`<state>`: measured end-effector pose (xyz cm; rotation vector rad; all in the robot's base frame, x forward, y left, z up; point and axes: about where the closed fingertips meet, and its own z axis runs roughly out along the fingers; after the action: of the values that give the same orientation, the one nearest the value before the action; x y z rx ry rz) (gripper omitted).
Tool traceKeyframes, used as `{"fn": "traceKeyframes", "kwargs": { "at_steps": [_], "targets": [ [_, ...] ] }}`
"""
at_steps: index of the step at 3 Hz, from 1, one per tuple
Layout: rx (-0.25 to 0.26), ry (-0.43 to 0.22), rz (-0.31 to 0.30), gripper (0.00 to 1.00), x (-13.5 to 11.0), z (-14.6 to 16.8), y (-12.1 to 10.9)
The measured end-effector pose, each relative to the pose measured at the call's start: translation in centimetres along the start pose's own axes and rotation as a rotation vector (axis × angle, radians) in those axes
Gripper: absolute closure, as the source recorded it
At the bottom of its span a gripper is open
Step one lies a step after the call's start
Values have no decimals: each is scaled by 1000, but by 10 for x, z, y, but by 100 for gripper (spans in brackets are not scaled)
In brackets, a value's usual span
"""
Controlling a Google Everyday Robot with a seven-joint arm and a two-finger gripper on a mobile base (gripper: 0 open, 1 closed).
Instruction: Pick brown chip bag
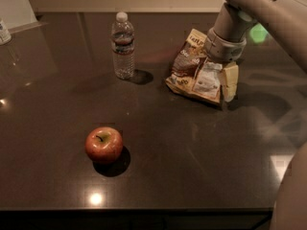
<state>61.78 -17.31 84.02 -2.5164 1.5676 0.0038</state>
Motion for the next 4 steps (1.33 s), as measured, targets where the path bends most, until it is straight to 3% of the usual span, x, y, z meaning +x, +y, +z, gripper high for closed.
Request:
{"fn": "traceKeyframes", "kwargs": {
  "at_steps": [1, 4],
  "targets": [
    [-9, -1, -8, 18, -1, 5, 0],
    [4, -13, 1, 88, -12, -12, -4]
  ]
}}
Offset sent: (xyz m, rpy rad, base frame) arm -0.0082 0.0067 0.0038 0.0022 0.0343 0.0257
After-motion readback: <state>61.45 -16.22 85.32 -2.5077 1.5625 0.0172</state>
